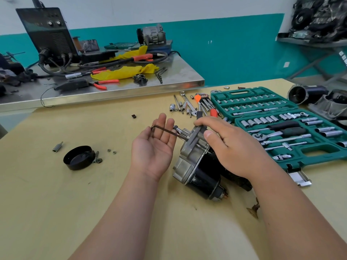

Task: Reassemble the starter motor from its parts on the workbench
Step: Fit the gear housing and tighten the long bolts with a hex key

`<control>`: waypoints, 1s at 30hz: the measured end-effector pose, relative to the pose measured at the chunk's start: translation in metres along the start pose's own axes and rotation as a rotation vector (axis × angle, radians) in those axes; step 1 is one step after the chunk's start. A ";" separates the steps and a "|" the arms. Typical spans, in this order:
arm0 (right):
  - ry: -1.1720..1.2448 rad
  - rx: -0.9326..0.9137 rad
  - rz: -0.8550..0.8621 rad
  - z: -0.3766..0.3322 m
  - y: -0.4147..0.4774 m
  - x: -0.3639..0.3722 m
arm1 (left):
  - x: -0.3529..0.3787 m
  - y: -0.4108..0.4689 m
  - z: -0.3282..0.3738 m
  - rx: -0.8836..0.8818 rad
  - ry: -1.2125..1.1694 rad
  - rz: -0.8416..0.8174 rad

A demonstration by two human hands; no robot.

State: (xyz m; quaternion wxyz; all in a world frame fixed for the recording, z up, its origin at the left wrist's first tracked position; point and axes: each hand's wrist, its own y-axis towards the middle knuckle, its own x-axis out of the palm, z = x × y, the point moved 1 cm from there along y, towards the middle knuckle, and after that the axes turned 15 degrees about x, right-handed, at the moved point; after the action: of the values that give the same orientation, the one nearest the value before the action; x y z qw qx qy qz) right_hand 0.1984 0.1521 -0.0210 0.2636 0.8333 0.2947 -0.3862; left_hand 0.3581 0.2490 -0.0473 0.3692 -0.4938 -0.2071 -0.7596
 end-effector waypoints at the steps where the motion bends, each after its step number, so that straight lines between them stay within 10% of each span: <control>1: 0.001 -0.002 0.000 0.000 0.000 0.000 | 0.000 0.000 0.000 0.003 -0.003 -0.007; 30: -0.010 0.008 -0.011 -0.004 -0.002 -0.001 | -0.004 -0.002 0.003 -0.014 0.065 -0.070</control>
State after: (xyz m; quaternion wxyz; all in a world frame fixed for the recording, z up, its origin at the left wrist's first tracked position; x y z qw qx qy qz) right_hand 0.1986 0.1562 -0.0187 0.2596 0.8308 0.2966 -0.3929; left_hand 0.3590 0.2541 -0.0499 0.3453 -0.4639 -0.2068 -0.7892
